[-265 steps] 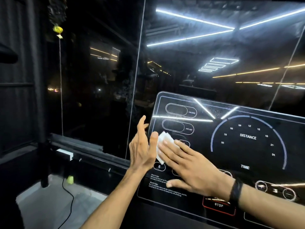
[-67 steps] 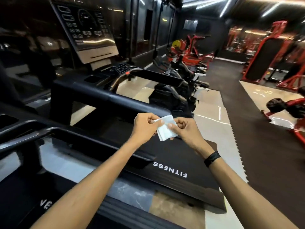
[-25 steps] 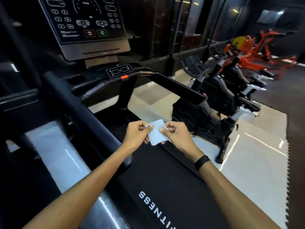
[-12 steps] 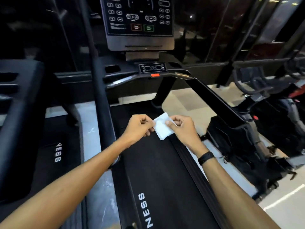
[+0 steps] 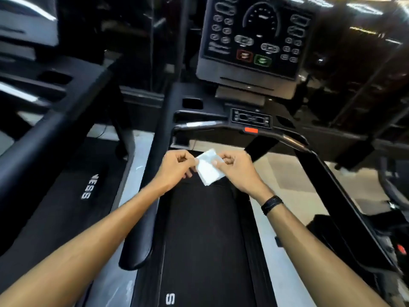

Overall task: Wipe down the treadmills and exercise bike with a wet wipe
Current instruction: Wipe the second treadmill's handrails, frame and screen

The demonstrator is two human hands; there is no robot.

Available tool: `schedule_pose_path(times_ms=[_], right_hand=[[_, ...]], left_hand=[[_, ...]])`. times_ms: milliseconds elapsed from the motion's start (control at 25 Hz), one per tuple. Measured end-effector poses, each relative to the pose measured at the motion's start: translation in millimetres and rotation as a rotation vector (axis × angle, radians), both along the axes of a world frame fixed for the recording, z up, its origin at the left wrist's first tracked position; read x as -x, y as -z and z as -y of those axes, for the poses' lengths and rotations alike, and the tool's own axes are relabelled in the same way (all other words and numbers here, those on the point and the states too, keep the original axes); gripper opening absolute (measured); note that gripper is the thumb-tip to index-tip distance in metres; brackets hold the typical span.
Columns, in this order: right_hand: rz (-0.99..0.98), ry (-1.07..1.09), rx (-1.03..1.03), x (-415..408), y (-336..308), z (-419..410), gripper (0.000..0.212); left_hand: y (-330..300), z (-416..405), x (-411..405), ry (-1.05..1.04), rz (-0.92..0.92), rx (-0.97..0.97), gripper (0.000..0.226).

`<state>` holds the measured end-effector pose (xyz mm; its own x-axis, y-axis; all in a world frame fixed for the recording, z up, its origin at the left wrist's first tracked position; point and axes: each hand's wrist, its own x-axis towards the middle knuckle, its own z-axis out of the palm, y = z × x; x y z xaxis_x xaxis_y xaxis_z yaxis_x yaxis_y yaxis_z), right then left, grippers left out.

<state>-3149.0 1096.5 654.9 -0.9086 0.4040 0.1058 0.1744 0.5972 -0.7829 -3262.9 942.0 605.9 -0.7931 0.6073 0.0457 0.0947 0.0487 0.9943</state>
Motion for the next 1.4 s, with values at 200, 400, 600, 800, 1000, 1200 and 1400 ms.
schedule_pose_path(times_ms=[200, 400, 600, 800, 1000, 1200, 1400], right_hand=[[0.086, -0.314, 0.016, 92.7, 42.7, 41.3, 0.01], [0.275, -0.7, 0.056, 107.0, 101.2, 107.7, 0.005], [0.116, -1.087, -0.437, 86.8, 129.3, 113.4, 0.031], [-0.202, -1.397, -0.561, 77.3, 134.8, 103.5, 0.037], [-0.111, -1.727, -0.755, 48.5, 141.1, 85.8, 0.072], [0.042, -1.805, -0.937, 60.0, 140.8, 141.5, 0.071], [-0.142, -1.938, -0.818, 37.3, 136.9, 109.1, 0.071]], left_hand=[[37.5, 63.4, 24.2, -0.338, 0.114, 0.057, 0.021], [84.9, 139.0, -28.9, -0.688, 0.156, 0.248, 0.025], [111.5, 133.1, -91.9, -0.946, 0.064, 0.475, 0.032], [121.8, 95.0, -127.0, -1.164, 0.019, 0.58, 0.019], [123.6, 84.2, -159.4, -1.478, 0.124, 0.566, 0.005], [122.1, 74.3, -180.5, -1.652, 0.238, 0.372, 0.023], [121.7, 86.8, -175.3, -1.709, 0.228, 0.242, 0.024]])
